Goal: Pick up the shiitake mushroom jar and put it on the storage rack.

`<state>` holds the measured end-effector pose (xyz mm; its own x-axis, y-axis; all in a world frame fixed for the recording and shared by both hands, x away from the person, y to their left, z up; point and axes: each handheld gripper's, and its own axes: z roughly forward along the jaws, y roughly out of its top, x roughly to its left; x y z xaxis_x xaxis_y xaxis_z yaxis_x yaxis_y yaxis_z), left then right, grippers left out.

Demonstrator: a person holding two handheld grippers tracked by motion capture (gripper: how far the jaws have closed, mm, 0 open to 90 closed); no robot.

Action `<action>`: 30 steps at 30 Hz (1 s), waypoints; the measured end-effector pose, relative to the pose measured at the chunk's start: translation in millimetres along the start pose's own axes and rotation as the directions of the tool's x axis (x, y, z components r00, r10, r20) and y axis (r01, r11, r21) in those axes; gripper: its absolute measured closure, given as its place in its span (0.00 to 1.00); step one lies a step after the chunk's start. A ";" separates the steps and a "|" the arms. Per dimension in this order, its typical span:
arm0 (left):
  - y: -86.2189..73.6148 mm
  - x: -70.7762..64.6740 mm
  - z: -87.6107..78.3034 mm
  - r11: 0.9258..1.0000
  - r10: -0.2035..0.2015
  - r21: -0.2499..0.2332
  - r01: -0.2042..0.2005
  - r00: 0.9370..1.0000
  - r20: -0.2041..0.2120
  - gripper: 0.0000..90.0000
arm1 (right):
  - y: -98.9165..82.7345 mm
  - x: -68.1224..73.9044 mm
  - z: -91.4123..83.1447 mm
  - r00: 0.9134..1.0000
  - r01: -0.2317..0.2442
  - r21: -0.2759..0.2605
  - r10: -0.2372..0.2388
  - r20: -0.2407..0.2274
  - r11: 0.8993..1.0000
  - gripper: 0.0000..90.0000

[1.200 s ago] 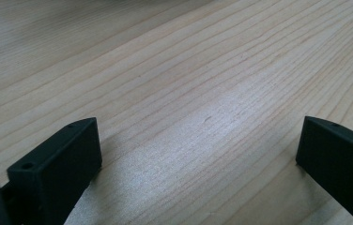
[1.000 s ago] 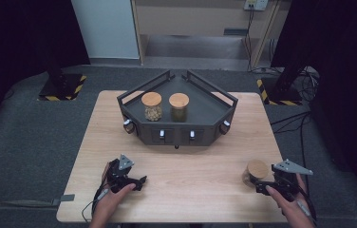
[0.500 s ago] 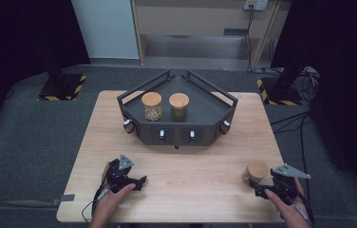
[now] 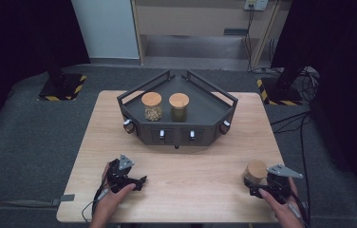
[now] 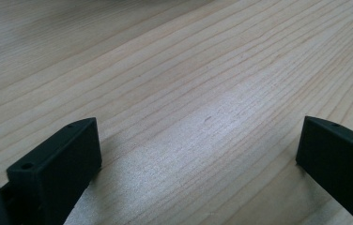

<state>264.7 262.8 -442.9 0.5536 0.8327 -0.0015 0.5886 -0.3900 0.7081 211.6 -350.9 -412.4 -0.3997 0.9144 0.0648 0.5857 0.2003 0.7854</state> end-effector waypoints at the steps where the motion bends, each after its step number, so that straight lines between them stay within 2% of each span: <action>1: 0.0 0.0 0.0 1.000 0.000 0.000 0.000 1.000 0.000 0.00 | 0.5 1.2 1.8 1.000 -0.002 0.003 0.002 0.002 1.000 0.04; 9: 0.1 0.1 0.0 1.000 0.000 0.000 0.000 1.000 0.000 0.00 | 3.6 3.1 11.1 1.000 -0.006 -0.002 0.006 0.015 1.000 0.05; 14: 0.0 0.1 0.0 1.000 0.000 0.000 0.000 1.000 0.000 0.00 | 5.2 3.8 15.4 1.000 0.009 -0.005 -0.009 0.018 1.000 0.06; 19: 0.1 0.1 0.0 1.000 0.000 0.000 0.000 1.000 0.000 0.00 | 7.0 3.8 18.4 0.999 -0.002 -0.018 0.002 0.044 1.000 0.14; 24: 0.0 0.1 0.0 1.000 0.000 0.000 0.000 1.000 0.000 0.00 | 6.3 5.2 22.8 0.999 0.019 -0.001 -0.019 0.047 1.000 0.20; 27: 0.0 0.0 0.0 1.000 0.000 0.000 0.000 1.000 0.000 0.00 | 2.8 12.1 24.7 0.995 0.057 -0.002 -0.057 0.083 0.998 0.26; 30: 0.0 0.1 0.0 1.000 0.000 0.000 0.000 1.000 0.000 0.00 | 2.5 8.6 22.3 0.996 0.045 -0.005 -0.044 0.078 0.999 0.28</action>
<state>264.8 262.8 -442.9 0.5537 0.8327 -0.0016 0.5886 -0.3900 0.7081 225.4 -334.7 -423.7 -0.3693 0.9291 -0.0182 0.5637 0.2396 0.7905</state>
